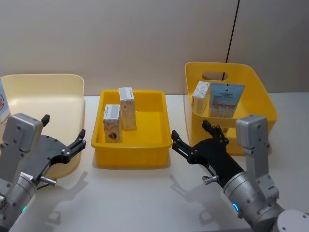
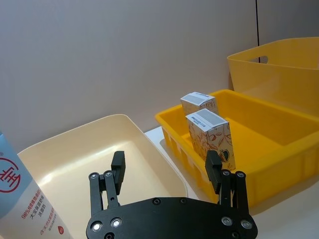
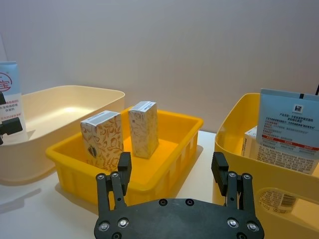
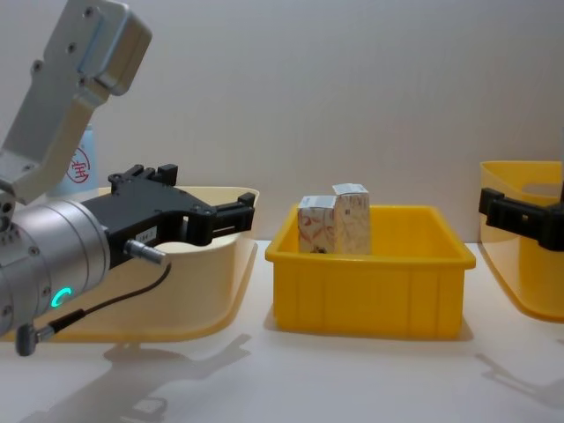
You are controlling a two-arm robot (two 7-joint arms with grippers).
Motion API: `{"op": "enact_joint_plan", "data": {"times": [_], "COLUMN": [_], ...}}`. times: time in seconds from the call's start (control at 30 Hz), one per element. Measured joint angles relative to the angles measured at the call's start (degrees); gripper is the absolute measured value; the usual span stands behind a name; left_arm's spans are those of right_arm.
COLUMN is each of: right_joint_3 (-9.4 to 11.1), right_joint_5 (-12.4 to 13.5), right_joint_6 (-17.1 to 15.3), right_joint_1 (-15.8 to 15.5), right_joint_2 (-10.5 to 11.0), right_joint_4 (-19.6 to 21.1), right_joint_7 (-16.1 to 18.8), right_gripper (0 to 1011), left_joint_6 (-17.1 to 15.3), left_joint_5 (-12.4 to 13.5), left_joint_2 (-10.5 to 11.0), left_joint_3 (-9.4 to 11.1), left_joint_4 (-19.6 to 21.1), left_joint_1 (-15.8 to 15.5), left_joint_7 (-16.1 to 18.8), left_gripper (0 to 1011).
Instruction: Bimanual collaborative sorting of washing and personal care products
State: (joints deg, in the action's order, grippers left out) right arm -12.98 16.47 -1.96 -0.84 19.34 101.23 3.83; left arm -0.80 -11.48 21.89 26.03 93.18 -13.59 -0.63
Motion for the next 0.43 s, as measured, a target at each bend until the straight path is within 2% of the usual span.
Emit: {"op": "enact_joint_plan", "data": {"times": [0.43], "right_joint_3": [0.0], "right_joint_5": [0.0], "right_joint_6": [0.0], "right_joint_1": [0.0], "right_joint_2": [0.0], "right_joint_4": [0.0], "right_joint_7": [0.0], "right_gripper": [1001], "left_joint_6": [0.0], "left_joint_5": [0.0], "left_joint_2": [0.0], "left_joint_3": [0.0], "left_joint_4": [0.0], "left_joint_1": [0.0], "left_joint_7": [0.0], "left_gripper": [1003]}}
